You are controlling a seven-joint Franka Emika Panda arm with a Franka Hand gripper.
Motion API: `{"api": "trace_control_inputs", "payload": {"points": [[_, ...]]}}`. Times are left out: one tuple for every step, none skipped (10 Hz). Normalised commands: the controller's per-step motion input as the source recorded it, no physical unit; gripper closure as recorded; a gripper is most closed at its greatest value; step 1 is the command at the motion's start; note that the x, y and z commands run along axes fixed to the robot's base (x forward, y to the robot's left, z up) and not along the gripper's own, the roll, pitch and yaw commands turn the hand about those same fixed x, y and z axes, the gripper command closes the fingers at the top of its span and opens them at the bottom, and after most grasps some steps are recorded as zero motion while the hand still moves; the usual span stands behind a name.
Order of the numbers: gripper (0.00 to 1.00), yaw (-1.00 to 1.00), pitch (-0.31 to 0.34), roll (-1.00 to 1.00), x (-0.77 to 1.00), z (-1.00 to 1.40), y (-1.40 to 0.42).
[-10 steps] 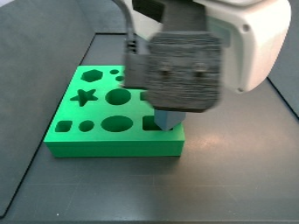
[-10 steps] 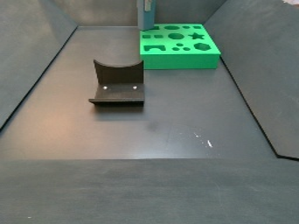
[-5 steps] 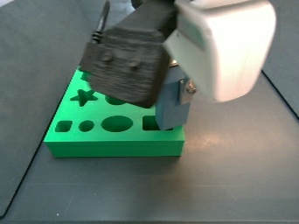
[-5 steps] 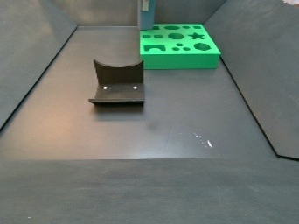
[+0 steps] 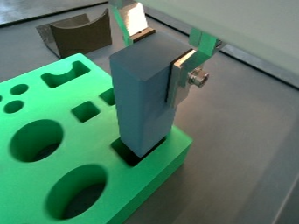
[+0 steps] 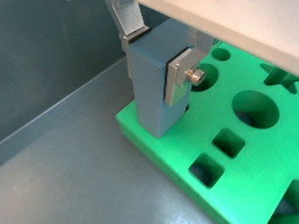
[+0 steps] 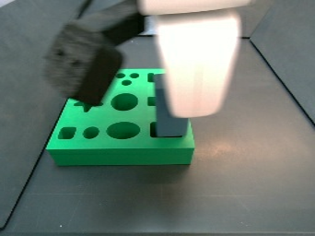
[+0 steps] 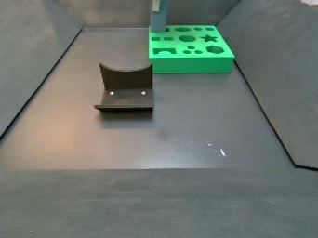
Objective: Insert the rectangle object.
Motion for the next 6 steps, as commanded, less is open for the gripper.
{"api": "trace_control_inputs", "payload": {"points": [[1.0, 0.13, -0.167, -0.16, -0.62, -0.26, 0.05], [1.0, 0.07, -0.157, -0.16, -0.18, -0.45, 0.0], [1.0, 0.0, -0.127, -0.15, 0.0, -0.61, 0.0], [1.0, -0.03, -0.027, -0.09, 0.17, -0.56, -0.01], [1.0, -0.19, 0.0, -0.01, 0.28, -0.33, -0.08], [1.0, -0.29, 0.0, 0.02, 0.26, -0.2, -0.21]]}}
